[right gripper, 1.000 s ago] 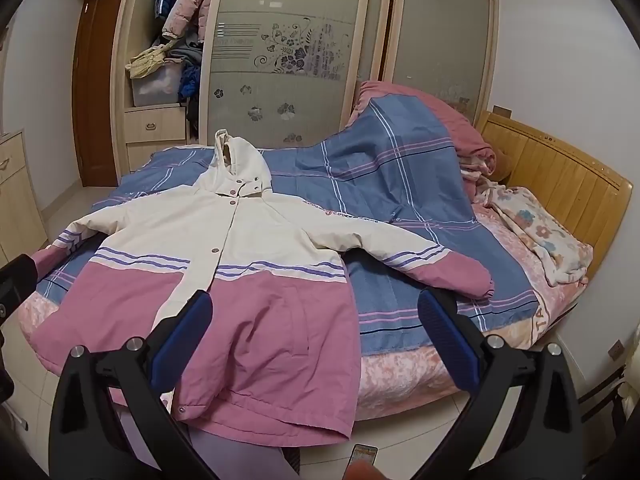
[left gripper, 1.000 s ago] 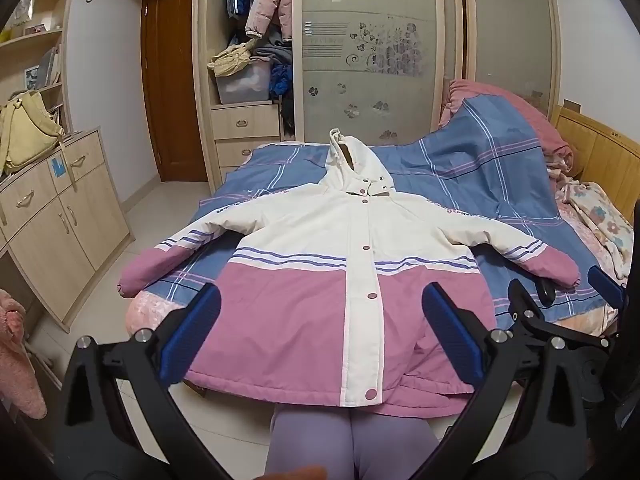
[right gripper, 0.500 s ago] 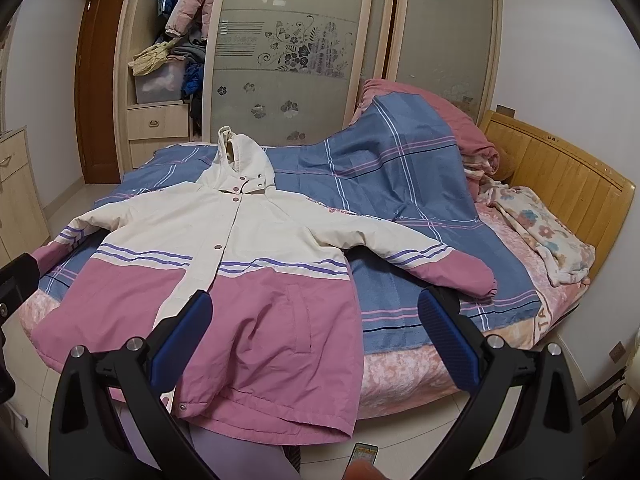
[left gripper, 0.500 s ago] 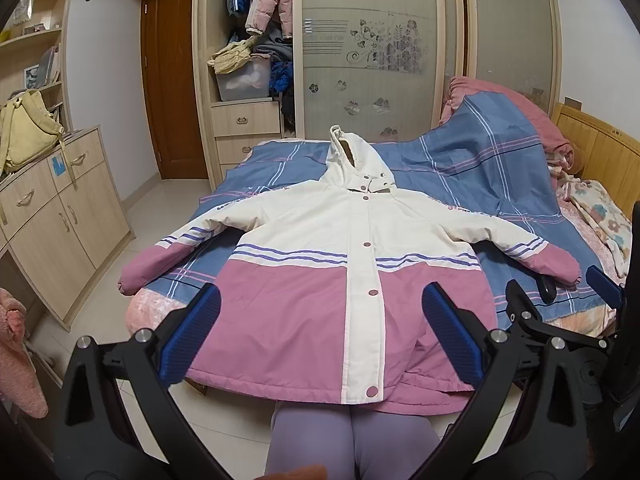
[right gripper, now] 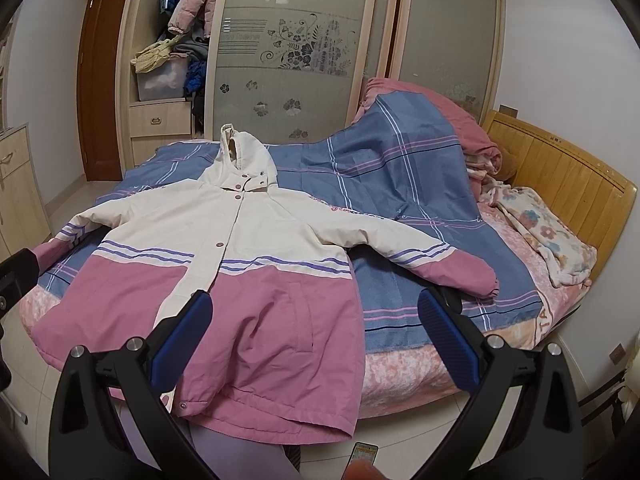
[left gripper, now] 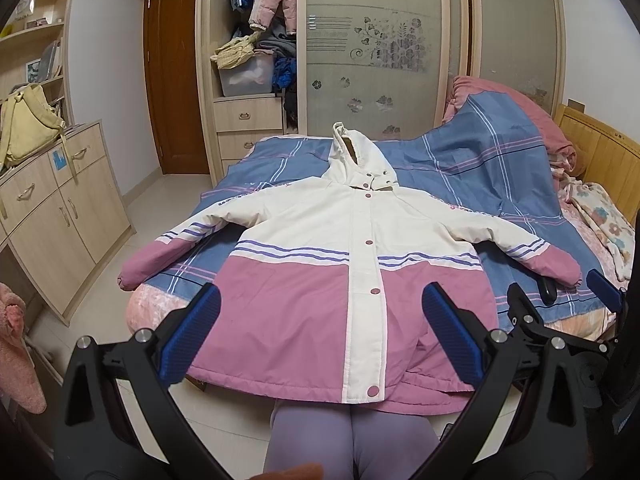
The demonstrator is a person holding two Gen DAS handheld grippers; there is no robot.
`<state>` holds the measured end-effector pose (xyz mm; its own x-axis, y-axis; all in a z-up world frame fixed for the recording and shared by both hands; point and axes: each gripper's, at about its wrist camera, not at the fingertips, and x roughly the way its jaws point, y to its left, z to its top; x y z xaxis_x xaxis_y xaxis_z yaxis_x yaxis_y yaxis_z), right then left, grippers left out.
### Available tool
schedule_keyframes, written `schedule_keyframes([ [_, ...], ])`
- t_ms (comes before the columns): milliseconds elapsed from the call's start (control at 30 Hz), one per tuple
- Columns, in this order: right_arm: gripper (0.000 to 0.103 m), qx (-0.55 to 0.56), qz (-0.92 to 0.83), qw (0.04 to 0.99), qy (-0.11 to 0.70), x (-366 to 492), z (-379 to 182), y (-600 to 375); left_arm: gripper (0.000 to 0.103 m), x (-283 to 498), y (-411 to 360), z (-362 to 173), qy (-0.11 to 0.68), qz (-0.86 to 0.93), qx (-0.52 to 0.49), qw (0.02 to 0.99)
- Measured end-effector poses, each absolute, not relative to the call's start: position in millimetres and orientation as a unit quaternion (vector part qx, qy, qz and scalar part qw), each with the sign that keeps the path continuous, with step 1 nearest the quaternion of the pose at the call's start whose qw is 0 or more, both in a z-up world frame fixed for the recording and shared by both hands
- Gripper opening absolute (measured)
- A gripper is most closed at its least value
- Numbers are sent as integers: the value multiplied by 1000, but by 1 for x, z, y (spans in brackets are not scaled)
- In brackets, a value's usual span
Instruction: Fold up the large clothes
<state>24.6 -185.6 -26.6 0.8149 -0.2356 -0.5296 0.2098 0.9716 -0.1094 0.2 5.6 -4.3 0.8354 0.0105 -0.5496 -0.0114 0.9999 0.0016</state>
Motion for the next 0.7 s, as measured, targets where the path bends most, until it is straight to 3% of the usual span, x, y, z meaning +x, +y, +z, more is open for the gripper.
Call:
schedule_keyframes([
  [700,102,-33,-109,953,281,27,-32,-179,101,4,7,-6,290,9,-4,957],
])
